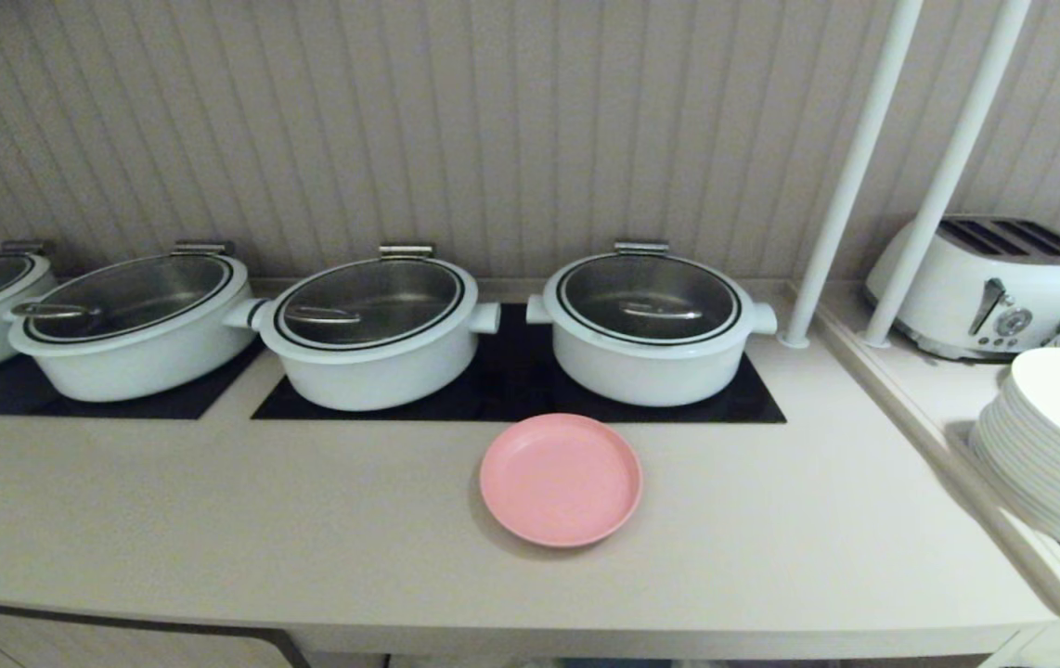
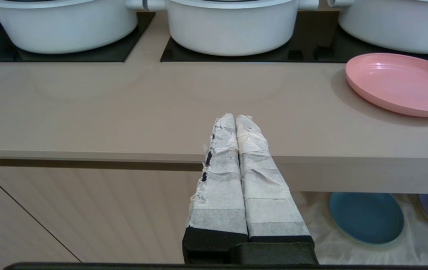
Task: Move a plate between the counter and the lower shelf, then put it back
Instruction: Pick up the plate
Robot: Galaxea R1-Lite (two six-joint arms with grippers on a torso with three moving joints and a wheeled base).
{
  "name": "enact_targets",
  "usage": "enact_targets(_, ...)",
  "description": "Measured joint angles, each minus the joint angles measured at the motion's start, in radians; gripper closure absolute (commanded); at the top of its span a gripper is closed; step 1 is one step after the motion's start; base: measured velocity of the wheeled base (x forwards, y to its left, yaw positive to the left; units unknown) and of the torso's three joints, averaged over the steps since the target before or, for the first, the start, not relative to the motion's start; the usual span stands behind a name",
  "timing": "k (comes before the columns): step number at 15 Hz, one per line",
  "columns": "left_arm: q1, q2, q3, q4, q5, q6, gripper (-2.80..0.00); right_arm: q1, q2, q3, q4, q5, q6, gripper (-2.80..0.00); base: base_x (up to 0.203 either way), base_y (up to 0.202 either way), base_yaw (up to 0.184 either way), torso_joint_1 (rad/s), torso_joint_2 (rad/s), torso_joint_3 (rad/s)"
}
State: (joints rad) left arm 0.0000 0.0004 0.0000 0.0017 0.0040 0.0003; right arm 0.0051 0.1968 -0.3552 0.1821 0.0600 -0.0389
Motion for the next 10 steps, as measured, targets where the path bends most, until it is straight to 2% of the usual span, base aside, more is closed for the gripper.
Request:
enact_targets(5,0.0,0.0,0.0,0.0,0.0,0.0,0.0,0.081,0.27,-0.228,-0.001,0.001,-0.013,0.0,0.0,0.0,0.0,0.0,0.0,0.0)
enact_targets(8,0.0,0.0,0.0,0.0,0.0,0.0,0.0,0.102,0.452,-0.32,0.0,0.007,-0.08,0.0,0.0,0.0,0.0,0.0,0.0,0.0)
enact_targets(10,0.0,0.0,0.0,0.0,0.0,0.0,0.0,0.106,0.574,-0.371,0.006,0.052,-0.139,0.0,0.0,0.0,0.0,0.0,0.0,0.0)
